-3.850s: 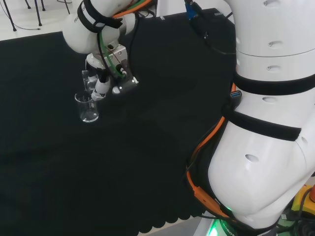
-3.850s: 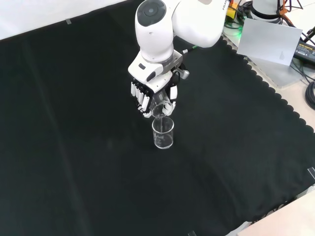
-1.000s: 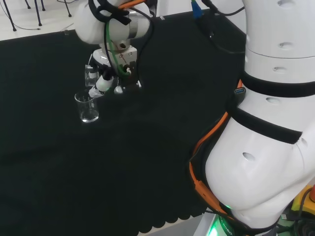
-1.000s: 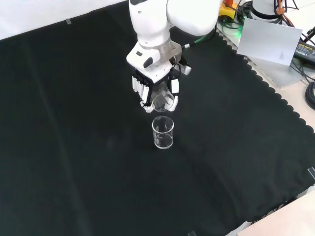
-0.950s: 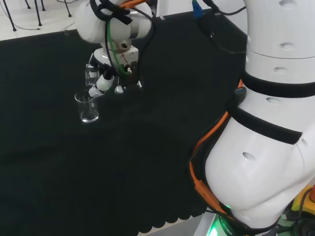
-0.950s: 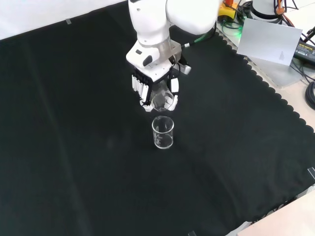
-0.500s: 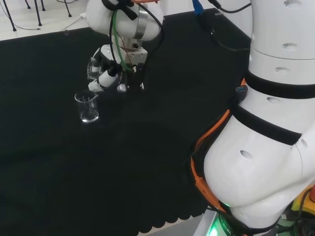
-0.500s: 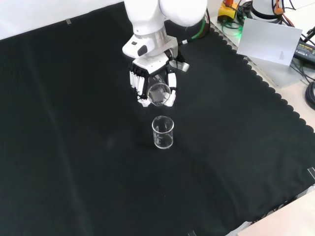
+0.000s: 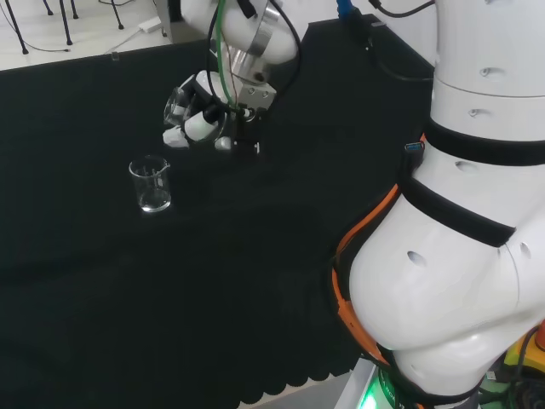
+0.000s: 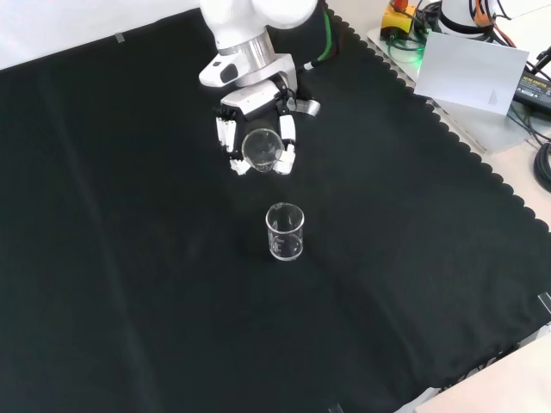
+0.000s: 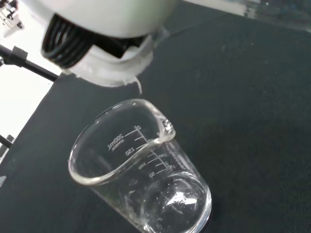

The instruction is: Pour the water from the handheld beaker into the one on the table.

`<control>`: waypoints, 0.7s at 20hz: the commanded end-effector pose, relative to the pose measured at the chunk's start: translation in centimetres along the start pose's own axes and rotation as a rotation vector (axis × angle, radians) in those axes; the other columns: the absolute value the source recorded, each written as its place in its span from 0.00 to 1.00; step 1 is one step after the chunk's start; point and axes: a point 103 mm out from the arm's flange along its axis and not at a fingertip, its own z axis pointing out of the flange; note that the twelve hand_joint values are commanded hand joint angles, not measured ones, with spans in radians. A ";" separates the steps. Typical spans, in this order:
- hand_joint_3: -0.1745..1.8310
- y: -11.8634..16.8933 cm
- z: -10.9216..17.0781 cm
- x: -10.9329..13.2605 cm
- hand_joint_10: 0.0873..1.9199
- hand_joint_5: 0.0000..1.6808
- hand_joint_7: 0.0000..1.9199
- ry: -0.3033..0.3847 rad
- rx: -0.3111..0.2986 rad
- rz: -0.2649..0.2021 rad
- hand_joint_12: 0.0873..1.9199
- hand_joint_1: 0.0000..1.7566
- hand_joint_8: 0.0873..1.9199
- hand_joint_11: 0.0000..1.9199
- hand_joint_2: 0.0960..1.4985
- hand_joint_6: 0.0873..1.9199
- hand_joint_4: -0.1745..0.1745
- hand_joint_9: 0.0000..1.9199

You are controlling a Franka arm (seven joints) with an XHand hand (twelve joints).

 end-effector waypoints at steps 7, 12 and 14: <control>0.41 0.0 0.2 -0.4 0.03 0.77 0.92 0.012 -0.013 0.016 0.41 0.64 0.00 0.66 0.40 0.30 1.00 0.86; 0.41 -0.4 -0.1 -1.7 0.03 0.77 0.92 0.028 -0.036 0.022 0.41 0.64 0.00 0.66 0.40 0.30 1.00 0.86; 0.41 -0.4 0.2 -1.5 0.03 0.77 0.92 0.023 -0.038 0.025 0.41 0.64 0.00 0.67 0.40 0.30 1.00 0.86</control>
